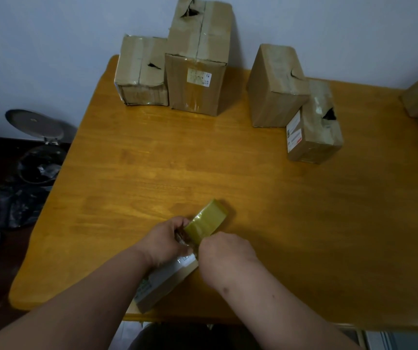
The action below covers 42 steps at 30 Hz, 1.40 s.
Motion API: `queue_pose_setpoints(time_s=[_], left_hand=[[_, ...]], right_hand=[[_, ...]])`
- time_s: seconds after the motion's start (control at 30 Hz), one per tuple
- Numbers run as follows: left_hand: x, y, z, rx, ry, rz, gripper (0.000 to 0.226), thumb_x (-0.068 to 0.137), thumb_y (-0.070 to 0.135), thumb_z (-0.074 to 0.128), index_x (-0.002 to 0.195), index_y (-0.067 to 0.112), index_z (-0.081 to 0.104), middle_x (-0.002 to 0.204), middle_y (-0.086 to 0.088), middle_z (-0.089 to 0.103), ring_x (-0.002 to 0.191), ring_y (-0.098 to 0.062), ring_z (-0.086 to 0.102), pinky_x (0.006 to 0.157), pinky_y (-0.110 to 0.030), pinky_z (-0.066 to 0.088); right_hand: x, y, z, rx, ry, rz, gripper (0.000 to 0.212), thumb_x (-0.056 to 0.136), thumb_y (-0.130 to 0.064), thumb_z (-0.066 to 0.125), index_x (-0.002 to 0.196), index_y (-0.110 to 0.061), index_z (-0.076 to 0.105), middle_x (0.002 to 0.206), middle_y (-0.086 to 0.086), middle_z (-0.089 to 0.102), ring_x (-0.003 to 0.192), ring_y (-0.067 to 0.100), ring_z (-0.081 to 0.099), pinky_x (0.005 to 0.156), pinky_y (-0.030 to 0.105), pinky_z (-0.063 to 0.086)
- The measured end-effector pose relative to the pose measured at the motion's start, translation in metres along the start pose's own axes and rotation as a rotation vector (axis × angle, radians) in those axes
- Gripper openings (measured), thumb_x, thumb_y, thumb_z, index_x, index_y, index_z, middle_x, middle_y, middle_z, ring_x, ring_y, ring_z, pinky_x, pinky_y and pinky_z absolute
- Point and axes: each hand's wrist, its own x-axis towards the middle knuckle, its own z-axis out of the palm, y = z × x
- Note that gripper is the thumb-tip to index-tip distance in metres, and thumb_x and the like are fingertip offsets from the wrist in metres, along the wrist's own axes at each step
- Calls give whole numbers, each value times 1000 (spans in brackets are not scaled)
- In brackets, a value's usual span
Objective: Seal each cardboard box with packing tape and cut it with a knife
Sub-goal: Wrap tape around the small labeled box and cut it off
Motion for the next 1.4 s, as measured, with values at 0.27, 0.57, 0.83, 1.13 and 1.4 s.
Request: queue_pose_setpoints(time_s=[0.27,0.57,0.83,1.13,1.4], left_hand=[[-1,4,-3,-15,-54,-39,37,77,-3,75,105,18,63,92,-2,66,77,-6,60,68,-16,49],[-6,11,-5,-113,-62,-88,43,78,-4,74,110,23,64,109,-9,69,96,-18,65,74,-20,51],[-5,11,-5,-147,-54,-89,34,84,-3,67,109,20,67,110,-14,68,97,-22,65,83,-29,50],[0,10,-1,-61,-38,-73,32,77,1,74,95,26,68,87,0,70,81,-11,64,72,-22,52],[1,15,1,138,-56,-42,39,54,30,69,86,50,61,82,17,70,94,-12,66,103,-55,39]], right_hand=[[10,68,-5,-16,-125,11,18,92,-15,45,85,-15,61,99,10,64,84,27,58,69,28,44],[50,104,33,523,10,147,21,102,-27,45,113,-13,56,104,8,59,95,24,56,78,29,43],[59,80,41,543,626,90,71,88,-24,64,147,-39,27,144,-5,33,133,20,30,109,42,28],[80,51,23,331,555,-223,82,78,-11,67,140,-48,28,147,-9,33,132,21,32,106,42,31],[83,61,18,179,612,-247,71,80,-11,63,139,-40,35,141,-5,39,122,26,41,99,39,34]])
